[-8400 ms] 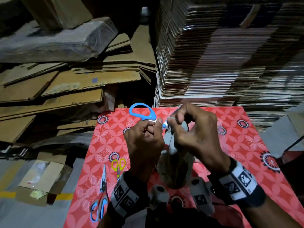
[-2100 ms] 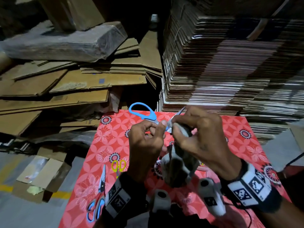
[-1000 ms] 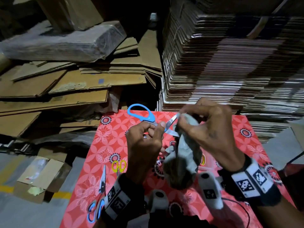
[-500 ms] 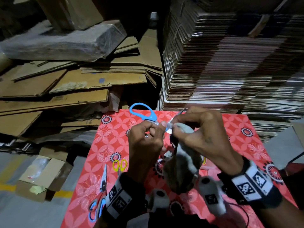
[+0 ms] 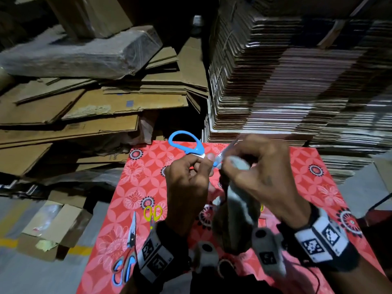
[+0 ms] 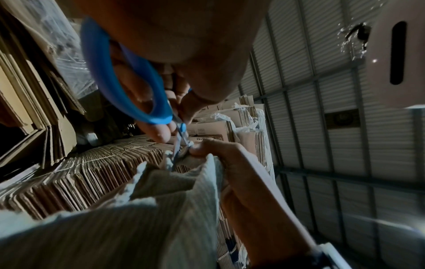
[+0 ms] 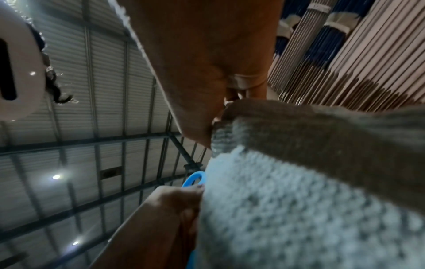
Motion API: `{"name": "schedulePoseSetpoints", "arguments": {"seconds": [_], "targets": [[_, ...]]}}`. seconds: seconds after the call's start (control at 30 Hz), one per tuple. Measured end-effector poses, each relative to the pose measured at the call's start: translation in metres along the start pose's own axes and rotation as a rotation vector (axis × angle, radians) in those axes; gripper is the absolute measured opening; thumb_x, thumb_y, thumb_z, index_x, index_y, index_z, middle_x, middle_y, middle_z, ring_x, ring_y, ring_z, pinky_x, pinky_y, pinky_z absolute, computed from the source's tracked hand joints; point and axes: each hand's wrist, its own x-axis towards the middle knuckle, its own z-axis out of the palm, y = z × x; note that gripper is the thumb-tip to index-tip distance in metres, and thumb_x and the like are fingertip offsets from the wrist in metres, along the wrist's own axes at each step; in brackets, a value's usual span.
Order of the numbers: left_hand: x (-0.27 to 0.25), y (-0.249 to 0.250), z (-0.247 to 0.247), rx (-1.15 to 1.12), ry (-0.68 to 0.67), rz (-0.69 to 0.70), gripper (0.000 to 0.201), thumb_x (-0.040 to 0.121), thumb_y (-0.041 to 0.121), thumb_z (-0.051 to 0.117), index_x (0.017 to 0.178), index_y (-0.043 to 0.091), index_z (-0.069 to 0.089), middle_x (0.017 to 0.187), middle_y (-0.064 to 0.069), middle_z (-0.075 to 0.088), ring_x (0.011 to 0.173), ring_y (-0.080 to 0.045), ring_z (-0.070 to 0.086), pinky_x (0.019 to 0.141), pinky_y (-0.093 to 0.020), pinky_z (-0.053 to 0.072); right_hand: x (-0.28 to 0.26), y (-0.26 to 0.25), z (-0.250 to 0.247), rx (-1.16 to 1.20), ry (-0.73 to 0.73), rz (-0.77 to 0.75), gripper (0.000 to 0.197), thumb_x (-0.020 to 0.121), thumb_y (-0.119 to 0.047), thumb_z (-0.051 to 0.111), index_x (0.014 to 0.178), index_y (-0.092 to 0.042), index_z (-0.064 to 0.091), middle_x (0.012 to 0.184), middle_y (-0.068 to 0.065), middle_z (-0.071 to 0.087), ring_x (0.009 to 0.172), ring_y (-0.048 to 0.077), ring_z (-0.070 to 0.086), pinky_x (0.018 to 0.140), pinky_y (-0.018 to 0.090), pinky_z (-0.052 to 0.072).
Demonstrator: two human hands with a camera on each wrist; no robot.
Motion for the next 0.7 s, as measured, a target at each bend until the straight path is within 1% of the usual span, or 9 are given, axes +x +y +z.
{"name": "schedulePoseSetpoints", "arguments": {"seconds": [0.1,0.2,0.27,0.4,0.47,0.5,0.53,0.6,0.7], "targets": [[-0.001,-0.003,0.000,0.003,0.001,0.014,0.038,0.096,0.029,0.067,0.068,0.003,0.067,0.049,-0.007,0.062,0.041,-0.010,0.062,0.052,-0.021,0.044,-0.002,-0.001,0.002,0.024,-0.065,0.012,0.011,0.072,-0.013,0.075,0.076,-0.021,0.081,0.071,-0.005,0.069,0.062,0.009,0.065,0.055,0.035,0.051],[-0.001,-0.003,0.001,0.014,0.006,0.028,0.037,0.100,0.015,0.069,0.068,-0.002,0.066,0.051,-0.011,0.061,0.040,-0.010,0.063,0.048,-0.014,0.042,0.014,0.014,-0.007,-0.002,0.075,0.068,0.011,0.070,-0.016,0.074,0.076,-0.019,0.083,0.071,-0.006,0.071,0.063,0.008,0.066,0.058,0.034,0.053],[0.000,-0.006,0.001,0.021,0.019,0.039,0.037,0.101,0.015,0.069,0.067,-0.001,0.066,0.049,-0.011,0.060,0.039,-0.012,0.062,0.046,-0.017,0.043,0.009,0.010,-0.003,-0.009,0.077,0.059,0.011,0.071,-0.014,0.073,0.075,-0.019,0.082,0.070,-0.006,0.070,0.062,0.007,0.065,0.057,0.033,0.052],[0.001,-0.007,0.000,0.063,0.038,0.060,0.039,0.097,0.028,0.069,0.066,0.004,0.065,0.047,-0.007,0.059,0.043,-0.023,0.060,0.048,-0.035,0.046,-0.005,0.000,0.008,0.042,-0.035,0.040,0.013,0.074,-0.008,0.078,0.077,-0.020,0.082,0.073,-0.006,0.070,0.063,0.009,0.066,0.056,0.035,0.053],[0.001,-0.003,0.002,0.050,0.052,0.062,0.039,0.098,0.023,0.071,0.065,0.004,0.065,0.048,-0.006,0.058,0.042,-0.018,0.059,0.045,-0.027,0.045,0.004,0.011,0.002,0.069,0.042,0.091,0.013,0.073,-0.009,0.078,0.078,-0.020,0.083,0.072,-0.006,0.072,0.062,0.009,0.068,0.056,0.036,0.055],[0.001,-0.004,0.002,0.055,0.058,0.068,0.039,0.098,0.023,0.071,0.065,0.004,0.065,0.048,-0.006,0.058,0.042,-0.018,0.060,0.046,-0.028,0.046,0.006,0.014,0.000,0.069,0.086,0.102,0.011,0.073,-0.011,0.077,0.078,-0.020,0.083,0.071,-0.006,0.072,0.062,0.010,0.068,0.056,0.037,0.055],[0.002,-0.005,0.003,0.066,0.054,0.076,0.040,0.098,0.027,0.070,0.064,0.005,0.065,0.048,-0.006,0.058,0.044,-0.022,0.061,0.049,-0.036,0.048,0.006,0.014,0.000,0.065,0.111,0.101,0.011,0.073,-0.012,0.076,0.078,-0.019,0.083,0.071,-0.005,0.072,0.062,0.010,0.068,0.056,0.036,0.055],[0.003,-0.010,0.002,0.080,0.042,0.084,0.040,0.095,0.033,0.067,0.064,0.009,0.064,0.049,-0.005,0.059,0.047,-0.029,0.061,0.054,-0.045,0.049,0.000,0.007,0.004,0.064,0.071,0.088,0.011,0.074,-0.011,0.077,0.078,-0.019,0.083,0.071,-0.007,0.070,0.063,0.009,0.068,0.057,0.031,0.053],[0.003,-0.011,0.002,0.102,0.052,0.094,0.037,0.094,0.032,0.068,0.063,0.011,0.063,0.049,-0.003,0.058,0.047,-0.028,0.061,0.053,-0.045,0.049,-0.008,-0.002,0.009,0.089,-0.024,0.073,0.013,0.076,-0.009,0.078,0.079,-0.021,0.083,0.072,-0.009,0.068,0.064,0.009,0.068,0.058,0.027,0.052]]}}
